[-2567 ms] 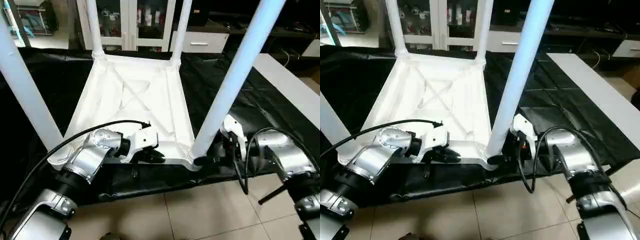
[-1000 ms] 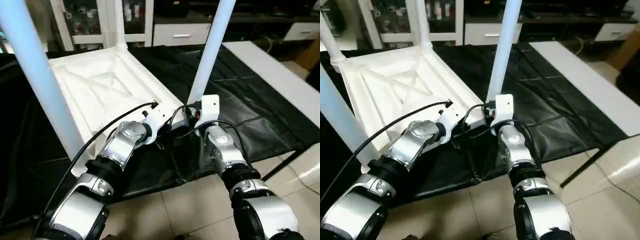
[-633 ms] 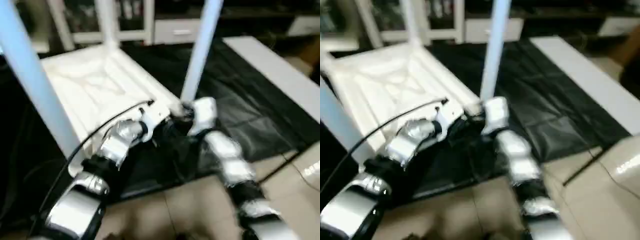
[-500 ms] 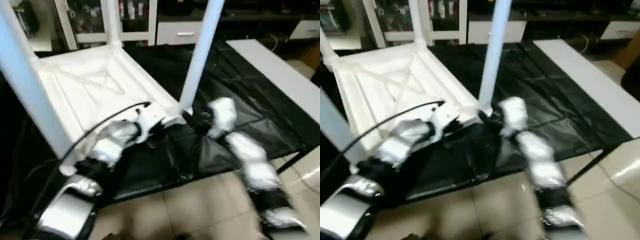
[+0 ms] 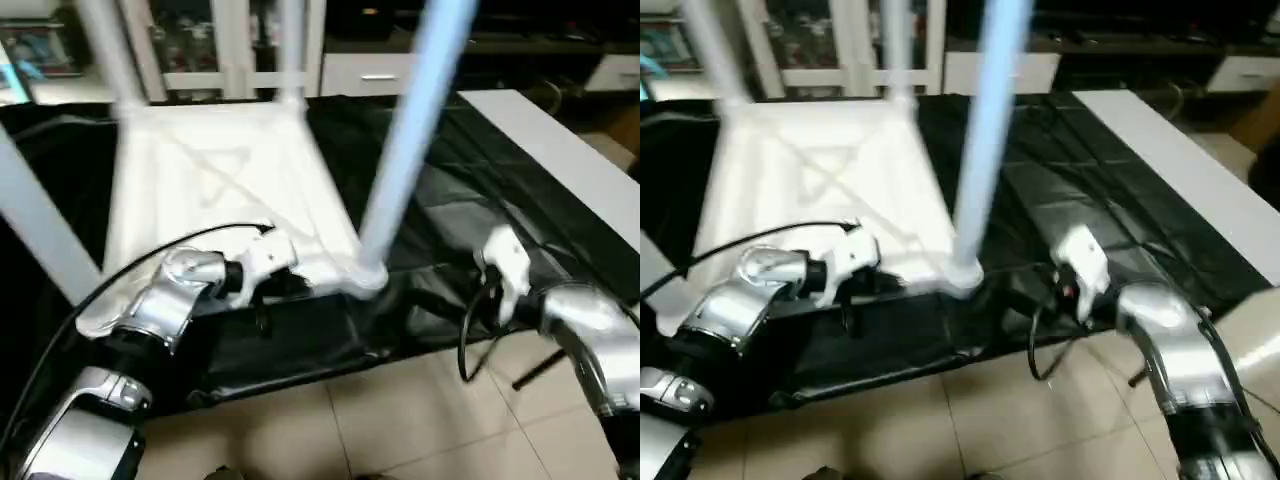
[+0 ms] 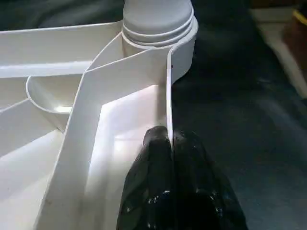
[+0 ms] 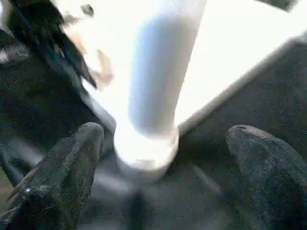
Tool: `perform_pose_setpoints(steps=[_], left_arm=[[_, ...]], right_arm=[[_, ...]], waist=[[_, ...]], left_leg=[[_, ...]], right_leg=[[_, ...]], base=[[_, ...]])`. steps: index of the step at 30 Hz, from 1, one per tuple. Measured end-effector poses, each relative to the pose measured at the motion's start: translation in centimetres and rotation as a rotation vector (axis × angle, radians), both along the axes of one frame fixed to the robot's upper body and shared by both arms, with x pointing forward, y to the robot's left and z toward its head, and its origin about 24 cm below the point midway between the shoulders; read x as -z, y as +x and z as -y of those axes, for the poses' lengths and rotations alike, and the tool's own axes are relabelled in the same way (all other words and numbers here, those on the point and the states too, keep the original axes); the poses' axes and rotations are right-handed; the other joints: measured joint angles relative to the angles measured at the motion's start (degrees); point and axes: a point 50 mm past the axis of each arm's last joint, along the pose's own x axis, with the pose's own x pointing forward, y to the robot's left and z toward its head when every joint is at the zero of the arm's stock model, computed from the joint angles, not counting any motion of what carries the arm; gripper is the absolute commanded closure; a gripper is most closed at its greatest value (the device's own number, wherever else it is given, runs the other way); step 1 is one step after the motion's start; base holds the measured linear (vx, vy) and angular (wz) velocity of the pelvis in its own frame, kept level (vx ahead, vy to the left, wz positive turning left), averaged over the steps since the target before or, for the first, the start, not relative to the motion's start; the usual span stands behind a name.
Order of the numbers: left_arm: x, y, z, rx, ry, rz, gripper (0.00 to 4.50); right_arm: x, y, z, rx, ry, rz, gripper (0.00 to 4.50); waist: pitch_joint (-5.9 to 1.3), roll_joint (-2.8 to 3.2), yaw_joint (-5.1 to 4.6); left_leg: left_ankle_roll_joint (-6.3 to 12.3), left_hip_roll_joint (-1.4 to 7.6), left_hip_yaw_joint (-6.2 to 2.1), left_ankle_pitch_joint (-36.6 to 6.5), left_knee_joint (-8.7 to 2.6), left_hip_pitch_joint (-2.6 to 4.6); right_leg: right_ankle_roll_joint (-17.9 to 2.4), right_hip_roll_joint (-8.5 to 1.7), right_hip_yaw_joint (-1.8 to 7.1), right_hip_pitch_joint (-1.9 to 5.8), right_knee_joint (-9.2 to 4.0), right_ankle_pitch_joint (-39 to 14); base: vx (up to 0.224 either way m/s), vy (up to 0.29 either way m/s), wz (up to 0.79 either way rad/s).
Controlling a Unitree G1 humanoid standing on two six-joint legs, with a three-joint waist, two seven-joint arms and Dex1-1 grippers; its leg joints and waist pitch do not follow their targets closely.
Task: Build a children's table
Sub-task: Rotate leg to tighten
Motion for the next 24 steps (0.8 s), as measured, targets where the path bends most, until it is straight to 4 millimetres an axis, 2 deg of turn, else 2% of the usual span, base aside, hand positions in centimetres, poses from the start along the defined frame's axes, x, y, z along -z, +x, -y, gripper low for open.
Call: perform_pose_setpoints(steps=[2,5,8,10,12,15,17,22,24], left_arm=[[0.0,-0.2,0.4,0.030,0.001,-0.004,4.50],[-0.1,-0.2,0.2,0.038,0.004,-0.011,4.50],[-0.1,-0.2,0.2,0.040,0.007,-0.010,4.50],[-0.1,-0.2,0.1,0.041,0.008,-0.015,4.50],[-0.1,-0.1,0.0,0.042,0.011,-0.021,4.50],[0.0,-0.1,0.0,0.042,0.011,-0.025,4.50],[0.0,-0.1,0.1,0.042,0.011,-0.025,4.50],[0.0,-0.1,-0.1,0.036,0.017,-0.025,4.50],[0.0,-0.1,-0.2,0.036,0.018,-0.025,4.50]], right_arm=[[0.3,0.1,-0.5,-0.041,-0.001,-0.027,0.05],[1.0,1.0,-1.8,-0.117,0.006,-0.080,0.05],[1.4,1.5,-2.8,-0.161,-0.007,-0.093,0.05],[1.5,1.9,-2.8,-0.180,-0.019,-0.111,0.05],[1.4,2.5,-2.5,-0.195,-0.046,-0.123,0.31],[1.6,2.7,-2.5,-0.210,-0.065,-0.134,0.41],[1.9,2.8,-2.5,-0.217,-0.067,-0.152,0.71],[2.2,2.9,-2.5,-0.240,-0.063,-0.172,1.15],[2.3,3.0,-2.6,-0.255,-0.062,-0.174,1.21]], waist=[[-0.06,-0.12,0.23],[-0.09,-0.21,-0.15],[-0.10,-0.21,0.04],[-0.10,-0.20,-0.07],[-0.12,-0.23,-0.12],[-0.15,-0.35,-0.13],[-0.20,-0.52,-0.13],[-0.24,-0.68,-0.16],[-0.25,-0.69,-0.20]], left_leg=[[0.00,0.03,0.05,0.00,0.06,-0.01],[0.01,0.02,0.15,0.00,0.13,-0.01],[0.01,0.02,0.16,0.00,0.12,-0.06],[0.01,0.01,0.17,0.01,0.14,-0.07],[0.01,0.01,0.17,0.01,0.15,-0.06],[0.01,0.03,0.17,0.01,0.15,0.01],[0.01,0.05,0.16,0.01,0.15,0.03],[0.01,0.05,0.16,0.01,0.15,0.05],[0.01,0.06,0.16,0.01,0.15,0.05]], right_leg=[[-0.02,-0.05,0.01,0.20,0.04,0.01],[-0.03,-0.20,-0.09,0.23,0.09,0.01],[-0.09,-0.29,-0.14,0.26,0.14,0.05],[-0.09,-0.30,-0.13,0.26,0.15,0.05],[-0.10,-0.30,-0.15,0.28,0.16,0.05],[-0.09,-0.30,-0.17,0.30,0.26,0.05],[-0.08,-0.30,-0.19,0.30,0.31,0.04],[-0.07,-0.30,-0.19,0.30,0.33,0.04],[-0.07,-0.30,-0.19,0.30,0.33,0.03]], base=[[0.000,0.000,0.00],[0.000,0.000,0.00],[0.000,0.000,0.00],[0.000,0.000,0.00],[0.000,0.000,0.00],[0.000,0.000,0.00],[0.000,0.000,0.00],[0.000,0.000,0.00],[0.000,0.000,0.00]])
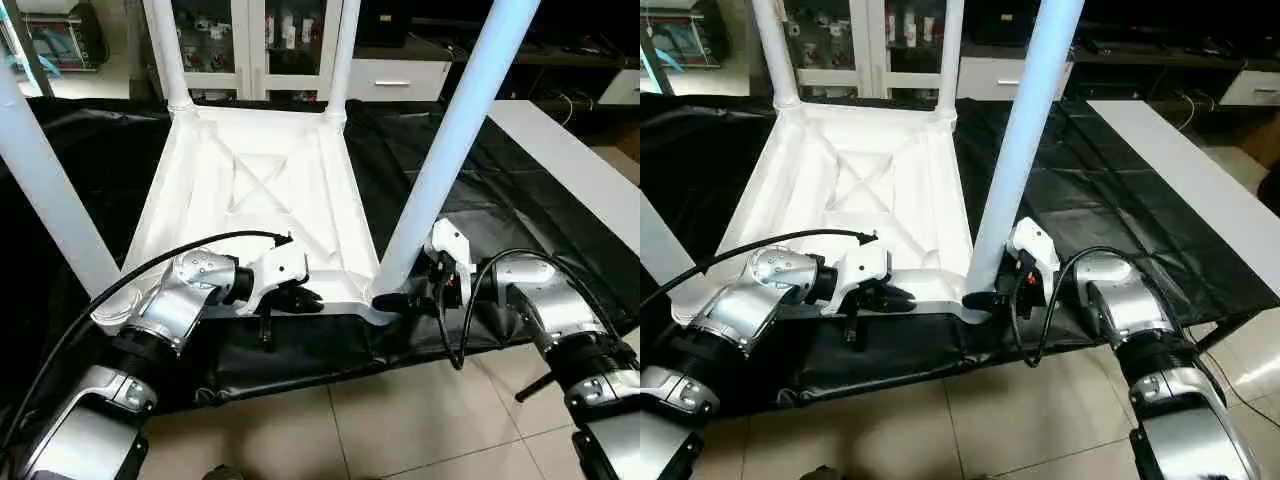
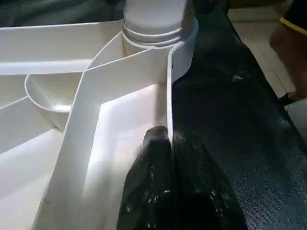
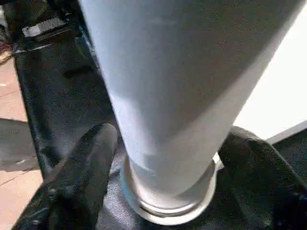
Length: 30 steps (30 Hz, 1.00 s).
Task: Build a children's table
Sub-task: Rotate leg to tighten
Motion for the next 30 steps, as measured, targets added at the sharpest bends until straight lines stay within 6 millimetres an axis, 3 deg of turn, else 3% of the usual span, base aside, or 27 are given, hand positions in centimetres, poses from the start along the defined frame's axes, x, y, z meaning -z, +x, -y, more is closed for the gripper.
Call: perform_pose_setpoints(steps=[12,19,22,26,30], left_arm=[[0.2,0.1,0.2,0.005,-0.005,-0.015,4.50],[0.3,0.1,-0.3,-0.005,0.005,-0.024,4.50],[0.3,0.3,-0.6,-0.030,0.012,-0.022,4.50],[0.5,1.3,0.2,-0.215,-0.004,-0.005,4.50],[0.5,2.1,1.7,-0.358,-0.019,0.029,4.50]], right_arm=[[0.5,0.4,-0.1,-0.010,-0.004,-0.004,2.34],[1.0,0.4,-0.6,0.017,0.035,-0.008,2.44],[1.4,0.6,-0.9,0.077,0.061,-0.009,2.44],[2.3,1.8,-2.6,0.390,0.142,0.024,2.46],[2.7,2.6,-4.1,0.618,0.176,0.048,2.47]], waist=[[-0.09,0.18,-0.04],[-0.15,0.28,-0.30],[-0.18,0.23,-1.07],[-0.17,0.12,-3.06],[-0.12,0.21,-3.38]], left_leg=[[-0.01,0.02,-0.01,0.00,0.01,0.09],[-0.02,0.20,-0.01,-0.01,0.01,0.39],[-0.03,0.31,-0.13,-0.01,0.03,0.49],[-0.06,0.35,-0.44,0.01,0.06,0.44],[-0.07,0.34,-0.51,0.01,0.05,0.35]], right_leg=[[-0.02,0.02,-0.01,0.04,0.08,0.01],[-0.03,0.19,-0.02,0.34,0.07,0.01],[0.23,0.36,-0.02,0.46,0.01,-0.15],[0.20,0.43,-0.13,0.29,-0.13,-0.13],[0.18,0.48,-0.20,0.02,-0.23,-0.12]], base=[[0.000,0.000,0.00],[0.000,0.000,0.00],[0.000,0.000,0.00],[0.000,0.000,0.00],[0.000,0.000,0.00]])
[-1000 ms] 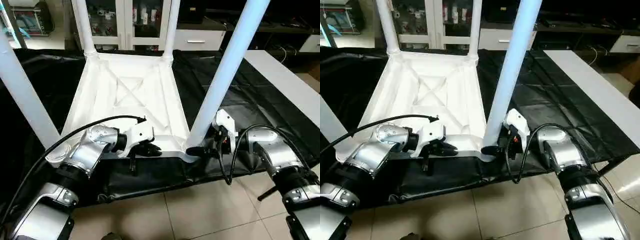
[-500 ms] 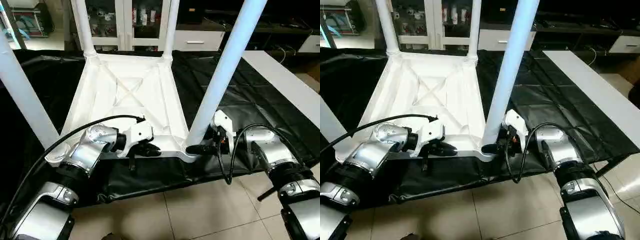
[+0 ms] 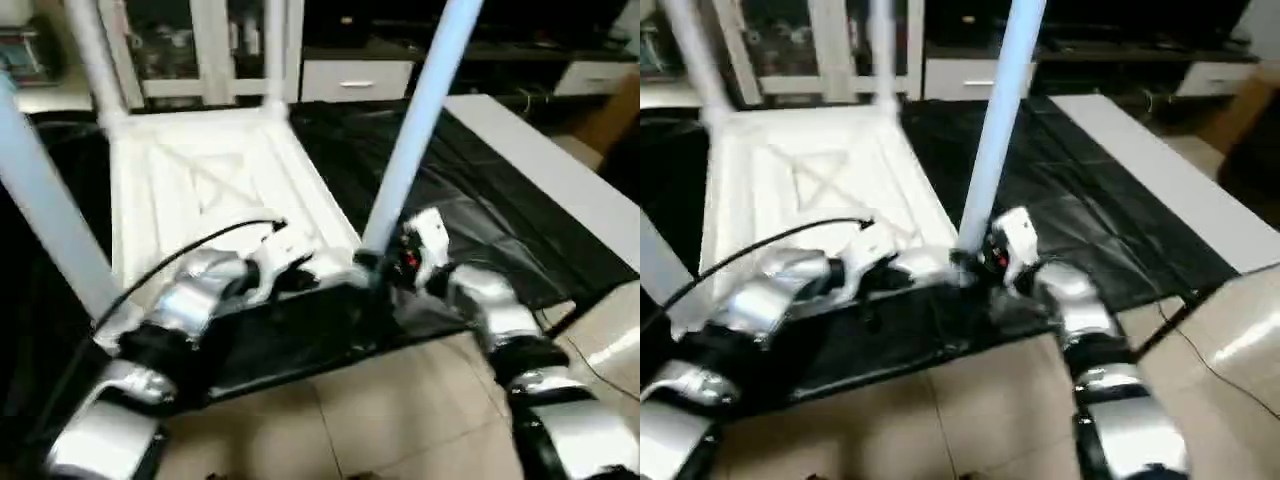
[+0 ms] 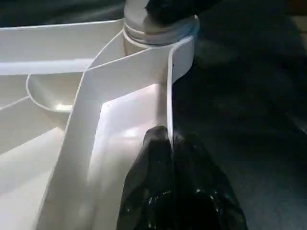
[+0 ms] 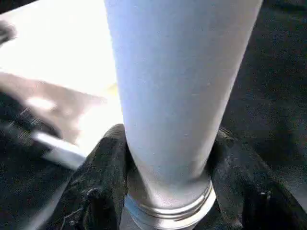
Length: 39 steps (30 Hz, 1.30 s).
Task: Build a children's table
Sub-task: Rotate leg to tighten
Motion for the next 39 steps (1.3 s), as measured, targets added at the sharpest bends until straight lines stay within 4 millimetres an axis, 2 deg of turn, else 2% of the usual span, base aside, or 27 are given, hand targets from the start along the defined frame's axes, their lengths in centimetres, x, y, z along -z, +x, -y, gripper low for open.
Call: perform_pose_setpoints(steps=[1,3,5,8,14,19,21,22,25,27,29,32,35,39], left_arm=[[0.0,0.2,0.4,-0.039,-0.005,0.007,4.50],[-0.2,0.8,1.6,-0.117,-0.019,0.026,4.50],[-0.2,1.0,2.3,-0.157,-0.026,0.047,4.50],[-0.2,1.1,3.1,-0.190,-0.031,0.073,4.50],[-0.3,1.2,3.6,-0.216,-0.030,0.102,4.50],[-0.4,1.3,3.5,-0.215,-0.031,0.113,4.50],[-0.4,1.3,3.4,-0.207,-0.035,0.129,4.50],[-0.3,1.4,3.3,-0.203,-0.033,0.141,4.50],[-0.4,2.2,1.6,-0.275,0.001,0.180,4.50],[-0.6,2.5,1.8,-0.264,-0.005,0.195,4.50],[-0.6,2.4,2.4,-0.234,-0.015,0.207,4.50],[-0.7,2.5,2.7,-0.193,-0.017,0.216,4.50],[-0.7,2.8,2.4,-0.177,-0.007,0.225,4.50],[-0.5,3.0,2.4,-0.164,0.005,0.238,4.50]], right_arm=[[0.0,0.2,-0.5,0.050,-0.006,0.006,2.48],[-0.4,0.9,-1.5,0.177,-0.020,0.029,2.49],[-0.7,1.3,-2.0,0.259,-0.037,0.047,2.51],[-0.8,1.5,-2.7,0.339,-0.055,0.066,2.54],[-1.0,1.7,-3.3,0.403,-0.052,0.084,2.55],[-1.1,1.7,-3.4,0.408,-0.039,0.092,2.55],[-1.2,1.7,-3.4,0.408,-0.036,0.100,1.99],[-1.3,1.7,-3.4,0.404,-0.030,0.112,1.85],[-1.7,0.6,-5.5,0.252,0.010,0.188,1.65],[-2.0,-0.2,-6.2,0.191,0.006,0.245,1.43],[-2.5,-0.4,-5.3,0.199,-0.023,0.298,1.32],[-3.4,-1.3,-2.5,0.252,-0.061,0.395,1.32],[-2.5,-2.8,-0.9,0.287,-0.084,0.392,1.32],[-1.7,-4.3,-0.2,0.315,-0.136,0.395,1.32]], waist=[[0.03,0.07,-0.02],[0.24,0.58,-0.05],[0.28,1.21,-0.02],[0.22,1.65,0.24],[0.20,1.72,0.71],[0.23,1.75,0.67],[0.27,1.84,0.61],[0.26,1.87,0.59],[0.42,1.59,-0.48],[0.44,1.56,-0.11],[0.44,1.56,0.70],[0.44,1.54,1.55],[0.44,1.54,1.51],[0.45,1.55,1.54]], left_leg=[[0.00,0.00,0.02,0.00,0.00,-0.06],[-0.01,-0.09,0.07,0.01,0.01,-0.32],[-0.02,-0.27,0.22,0.02,0.01,-0.38],[-0.02,-0.36,0.23,0.01,-0.12,-0.36],[0.00,-0.36,0.30,0.01,-0.39,-0.36],[0.00,-0.37,0.35,0.01,-0.37,-0.36],[0.00,-0.37,0.35,0.01,-0.39,-0.36],[0.00,-0.37,0.35,0.01,-0.41,-0.33],[-0.02,-0.35,0.09,0.01,-0.37,-0.46],[-0.02,-0.36,0.01,0.01,-0.37,-0.57],[-0.01,-0.36,0.19,0.02,-0.33,-0.73],[0.19,-0.43,0.35,0.07,-0.27,-0.86],[0.36,-0.41,0.36,0.17,-0.28,-0.86],[0.05,-0.39,0.26,-0.01,-0.30,-0.85]], right_leg=[[-0.05,0.02,0.04,-0.10,0.00,0.03],[-0.20,0.00,0.15,-0.53,-0.10,0.13],[-0.53,-0.01,0.22,-0.60,-0.11,0.37],[-0.59,-0.01,0.18,-0.61,-0.01,0.50],[-0.45,-0.01,0.18,-0.63,-0.08,0.37],[-0.45,-0.03,0.20,-0.65,-0.07,0.38],[-0.45,-0.03,0.20,-0.65,-0.06,0.38],[-0.45,-0.03,0.21,-0.64,-0.05,0.38],[-0.22,0.10,0.09,-0.72,-0.07,0.34],[-0.21,0.08,0.02,-0.89,-0.09,0.35],[-0.45,0.02,0.18,-1.02,-0.06,0.49],[-0.42,-0.03,0.31,-1.01,-0.20,0.46],[-0.42,-0.02,0.31,-1.04,-0.18,0.46],[-0.36,0.01,0.25,-1.04,-0.14,0.45]], base=[[0.000,0.000,0.00],[0.000,0.000,0.00],[0.000,0.000,0.00],[0.000,0.000,0.00],[0.008,-0.001,0.00],[0.000,0.000,0.00],[0.000,0.000,0.00],[0.000,0.000,0.00],[0.000,0.000,0.00],[0.000,0.000,0.00],[0.000,0.000,0.00],[0.000,0.000,0.00],[0.000,0.000,0.00],[0.000,0.000,0.00]])
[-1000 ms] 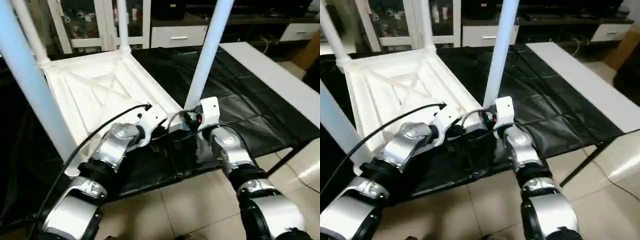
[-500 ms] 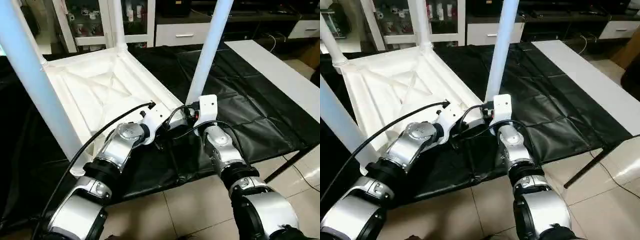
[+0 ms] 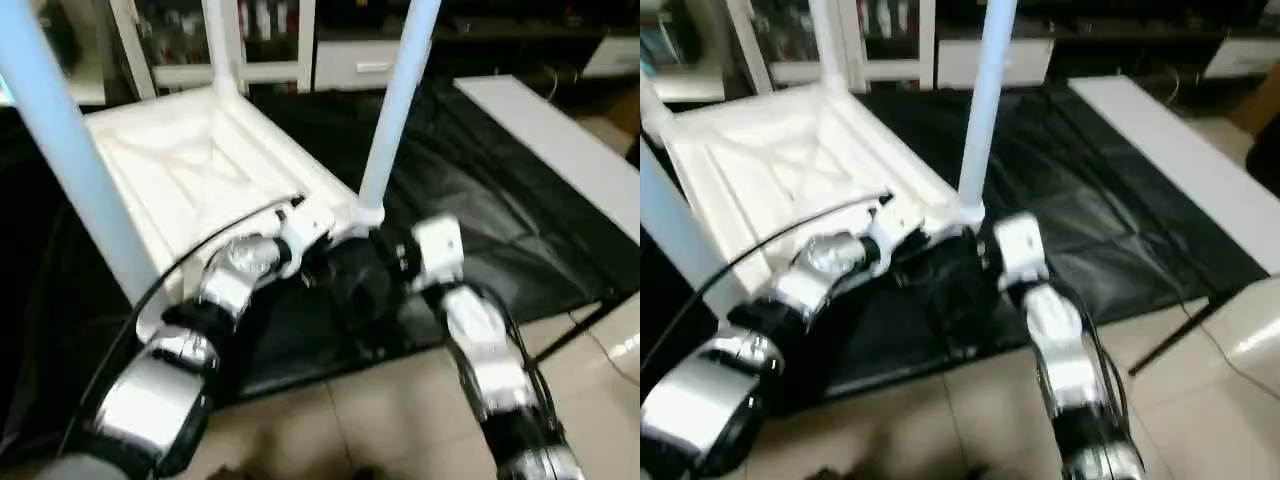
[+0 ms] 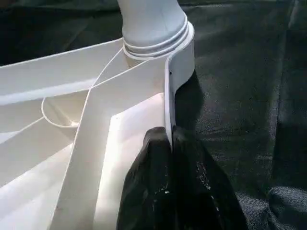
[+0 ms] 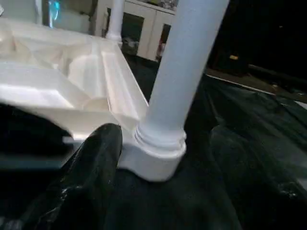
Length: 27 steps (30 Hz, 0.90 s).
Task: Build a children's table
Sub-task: Rotate leg to tighten
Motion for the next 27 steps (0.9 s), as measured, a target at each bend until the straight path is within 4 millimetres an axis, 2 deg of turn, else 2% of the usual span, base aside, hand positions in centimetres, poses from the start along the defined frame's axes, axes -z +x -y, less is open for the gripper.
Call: perform_pose_setpoints(steps=[3,4,6,8,10,12,16,19,24,27], left_arm=[[0.1,0.1,0.3,0.001,0.003,0.002,4.50],[0.1,0.1,0.3,0.005,0.002,0.000,4.22],[0.0,0.1,0.4,0.006,-0.026,0.002,4.22],[-0.6,0.2,0.7,0.032,-0.061,0.038,3.85],[-1.2,0.4,1.0,0.045,-0.074,0.066,3.80],[-1.8,0.6,1.3,0.062,-0.085,0.093,3.56],[-1.8,0.5,1.0,0.077,-0.101,0.095,3.36],[-1.6,0.1,0.2,0.071,-0.134,0.102,3.01],[-2.0,-1.4,-0.5,0.116,-0.264,0.057,2.90],[-1.9,-4.0,-1.6,0.218,-0.284,-0.029,2.90]], right_arm=[[-0.4,-0.5,0.1,0.011,-0.011,0.023,1.32],[-0.5,-0.6,0.1,0.013,-0.011,0.028,1.29],[-0.8,-0.8,0.0,0.017,-0.011,0.035,1.29],[-0.9,-0.8,0.0,0.020,-0.023,0.035,1.27],[-1.1,-0.8,0.0,0.024,-0.033,0.042,1.27],[-1.2,-0.8,0.0,0.025,-0.036,0.043,1.27],[-1.4,-1.0,0.1,0.030,-0.053,0.046,1.27],[-1.1,-1.2,0.3,0.037,-0.060,0.030,1.27],[-1.8,-1.2,1.1,0.026,-0.054,0.039,1.27],[-2.3,-2.0,2.2,-0.066,-0.027,0.009,1.27]], waist=[[0.01,0.04,0.04],[0.01,0.04,0.04],[0.01,0.06,0.13],[0.01,0.04,0.18],[0.01,0.04,0.15],[0.00,0.03,0.06],[0.02,-0.12,0.01],[0.05,-0.22,-0.13],[0.08,-0.63,0.17],[0.04,-0.89,0.24]], left_leg=[[-0.01,-0.01,-0.03,0.00,0.00,-0.02],[-0.01,-0.01,-0.04,0.00,0.02,-0.02],[-0.01,-0.02,-0.04,0.01,0.02,-0.05],[-0.01,-0.01,-0.09,0.01,0.09,-0.11],[-0.01,-0.02,-0.09,0.00,0.17,-0.13],[-0.01,-0.04,-0.08,-0.01,0.16,-0.12],[0.00,-0.01,-0.08,-0.01,0.13,-0.10],[0.00,0.02,-0.07,-0.01,0.14,-0.09],[-0.01,0.05,-0.06,-0.01,0.18,-0.10],[0.00,0.35,-0.03,-0.02,0.17,-0.08]], right_leg=[[0.21,0.00,0.01,0.03,-0.03,-0.11],[0.19,0.00,0.02,0.05,0.00,-0.10],[0.01,0.00,0.03,0.08,-0.01,0.01],[-0.01,0.01,0.00,0.13,-0.07,0.02],[0.00,-0.01,0.02,0.18,-0.10,0.01],[0.00,-0.04,0.03,0.23,-0.21,0.01],[0.01,-0.02,-0.01,0.23,-0.20,0.01],[0.01,0.00,-0.01,0.22,-0.18,0.01],[0.01,-0.02,0.00,0.22,-0.13,0.00],[0.02,0.03,-0.03,0.23,-0.12,-0.04]], base=[[0.000,0.000,0.00],[0.000,0.000,0.00],[0.000,0.000,0.00],[0.000,0.000,0.00],[0.000,0.000,0.00],[0.000,0.000,0.00],[0.000,0.000,0.00],[0.000,0.000,0.00],[0.000,0.000,0.00],[0.000,0.000,0.00]])
